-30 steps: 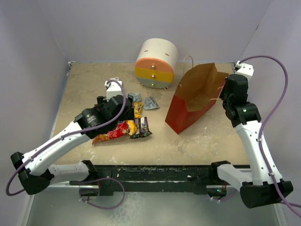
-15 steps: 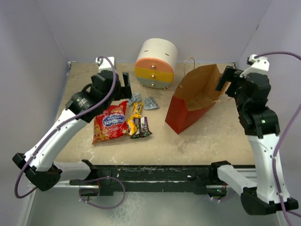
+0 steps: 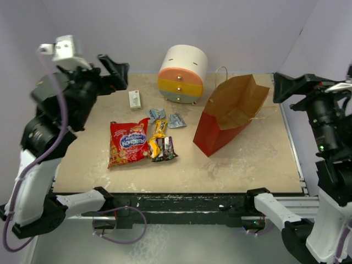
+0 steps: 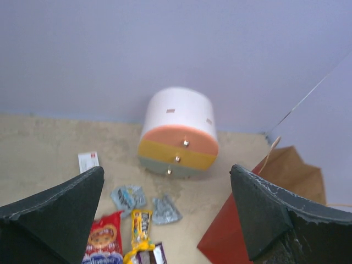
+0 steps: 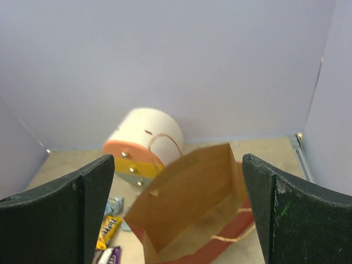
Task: Take the snacks out of the paper bag
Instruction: Reset both arms
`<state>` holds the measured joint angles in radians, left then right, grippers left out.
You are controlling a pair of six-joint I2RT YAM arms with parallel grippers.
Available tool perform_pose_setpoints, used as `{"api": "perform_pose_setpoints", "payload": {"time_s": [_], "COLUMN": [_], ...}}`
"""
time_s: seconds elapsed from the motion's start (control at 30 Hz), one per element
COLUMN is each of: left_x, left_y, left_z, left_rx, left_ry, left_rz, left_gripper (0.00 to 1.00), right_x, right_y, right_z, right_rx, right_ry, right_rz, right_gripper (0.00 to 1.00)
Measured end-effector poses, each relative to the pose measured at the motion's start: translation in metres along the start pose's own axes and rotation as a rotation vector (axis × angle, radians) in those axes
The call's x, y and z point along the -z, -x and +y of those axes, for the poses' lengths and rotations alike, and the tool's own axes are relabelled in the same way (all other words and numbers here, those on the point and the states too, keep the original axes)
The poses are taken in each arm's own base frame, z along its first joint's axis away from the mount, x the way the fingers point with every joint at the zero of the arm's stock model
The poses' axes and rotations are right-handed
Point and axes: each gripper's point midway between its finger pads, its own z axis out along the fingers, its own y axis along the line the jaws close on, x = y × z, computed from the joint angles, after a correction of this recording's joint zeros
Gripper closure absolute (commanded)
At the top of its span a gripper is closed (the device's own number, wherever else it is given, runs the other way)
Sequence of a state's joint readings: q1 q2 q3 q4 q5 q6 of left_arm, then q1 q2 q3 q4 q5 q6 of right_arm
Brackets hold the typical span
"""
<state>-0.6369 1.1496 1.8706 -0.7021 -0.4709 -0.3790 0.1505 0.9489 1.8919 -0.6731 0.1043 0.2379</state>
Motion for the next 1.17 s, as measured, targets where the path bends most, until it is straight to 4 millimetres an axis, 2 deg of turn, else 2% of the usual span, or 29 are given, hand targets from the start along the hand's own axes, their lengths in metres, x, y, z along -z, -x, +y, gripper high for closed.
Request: {"api": "perform_pose_setpoints", "payload": {"time_s": [0.13, 0.23, 0.33, 0.4, 0.53, 0.6, 0.77, 0.97, 1.17], "left_x": [0.043, 0.078, 0.104, 0.115, 0.119, 0.115, 0.104, 0.101, 0.100], "left_y": [0.055, 0.097, 0.130, 0.142, 0.144, 0.139, 0.126, 0.120, 0.117], "left_z": [0.007, 0.014, 0.022, 0.027, 0.035, 0.037, 0.042, 0.047, 0.050], "left_rx": [0.036, 0.067, 0.093, 0.103, 0.101, 0.095, 0.081, 0.079, 0.081], "left_ry": [-0.050, -0.074, -0.079, -0.073, -0.043, -0.024, 0.017, 0.050, 0.066], "left_rz": [-0.163, -0.294, -0.396, -0.438, -0.455, -0.445, -0.412, -0.397, -0.389], "left_gripper": [0.01, 0.01, 0.01, 0.01, 0.01, 0.01, 0.01, 0.01, 0.01], "right_x": [0.024, 0.039, 0.043, 0.038, 0.018, 0.001, -0.021, -0.030, -0.029], "right_y": [0.043, 0.064, 0.074, 0.074, 0.063, 0.051, 0.032, 0.021, 0.020], "right_z": [0.012, 0.019, 0.023, 0.024, 0.023, 0.022, 0.016, 0.009, 0.006], "right_rx": [-0.017, -0.027, -0.033, -0.035, -0.033, -0.030, -0.022, -0.013, -0.008], "right_ry": [0.058, 0.094, 0.112, 0.111, 0.099, 0.085, 0.046, 0.006, -0.013], "right_rz": [-0.111, -0.168, -0.192, -0.187, -0.141, -0.094, -0.027, 0.015, 0.018], "right_gripper": [0.00, 0.00, 0.01, 0.01, 0.00, 0.01, 0.01, 0.01, 0.00]}}
